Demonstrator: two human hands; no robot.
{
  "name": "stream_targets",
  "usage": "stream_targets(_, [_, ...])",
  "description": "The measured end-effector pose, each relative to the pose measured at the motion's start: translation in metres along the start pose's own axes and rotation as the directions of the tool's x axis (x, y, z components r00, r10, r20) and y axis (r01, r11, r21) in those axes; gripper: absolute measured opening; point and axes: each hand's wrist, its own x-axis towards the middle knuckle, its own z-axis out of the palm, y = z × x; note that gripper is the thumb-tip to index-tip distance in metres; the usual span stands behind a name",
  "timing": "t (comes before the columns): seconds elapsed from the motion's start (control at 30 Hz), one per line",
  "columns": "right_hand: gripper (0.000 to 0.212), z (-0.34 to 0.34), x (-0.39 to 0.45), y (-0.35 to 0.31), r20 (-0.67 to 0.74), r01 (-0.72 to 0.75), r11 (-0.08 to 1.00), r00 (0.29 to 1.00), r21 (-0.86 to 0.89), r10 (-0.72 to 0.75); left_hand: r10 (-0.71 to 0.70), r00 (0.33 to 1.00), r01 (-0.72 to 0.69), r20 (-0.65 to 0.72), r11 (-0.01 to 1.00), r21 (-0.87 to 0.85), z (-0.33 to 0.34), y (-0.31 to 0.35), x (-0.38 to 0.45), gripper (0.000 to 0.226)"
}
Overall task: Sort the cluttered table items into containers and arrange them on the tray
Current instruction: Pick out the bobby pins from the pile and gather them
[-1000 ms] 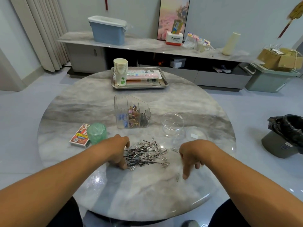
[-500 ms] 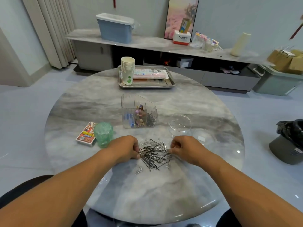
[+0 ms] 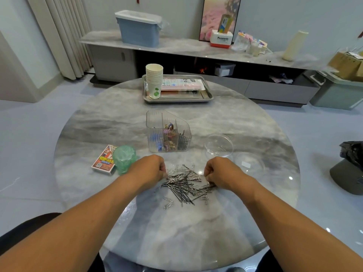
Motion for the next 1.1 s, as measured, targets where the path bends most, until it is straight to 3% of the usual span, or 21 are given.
stream_targets(0.17, [0.022, -0.007, -0.003, 0.001, 0.014, 0.010, 1.000, 1.000, 0.010, -0.010, -0.087, 0.995, 0.084, -0.040, 0.993, -0.081, -0.002, 0.001, 0.006, 0.013])
stream_targets(0.27, [0.024, -0.012, -0.003, 0.004, -0.002, -0.026, 1.000, 1.000, 0.004, 0.026, -0.098, 0.995, 0.096, -0.036, 0.994, -0.043, -0.001, 0.001, 0.006, 0.012])
stream_targets(0.53, [0.004, -0.005, -0.002, -0.006, 0.016, -0.014, 0.997, 1.000, -0.076, 0.015, 0.019, 0.990, -0.032, 0.137, 0.995, 0.095, 0.003, 0.010, 0.001, 0.023])
stream_targets(0.83, [0.013, -0.003, -0.010, -0.020, 0.139, 0.131, 0.940, 0.986, -0.315, -0.091, 0.085, 0.990, -0.102, 0.112, 0.983, 0.154, 0.007, 0.014, -0.004, 0.014])
stream_targets(1.0, [0.007, -0.004, -0.011, -0.015, 0.088, 0.141, 0.967, 0.988, -0.213, -0.125, 0.068, 0.994, -0.074, 0.087, 0.995, 0.061, 0.005, 0.012, -0.001, 0.015])
stream_targets(1.1, [0.021, -0.009, -0.012, -0.012, 0.061, 0.118, 0.991, 0.992, -0.063, -0.114, 0.062, 0.998, -0.061, 0.030, 0.998, -0.032, 0.000, 0.011, 0.003, 0.017])
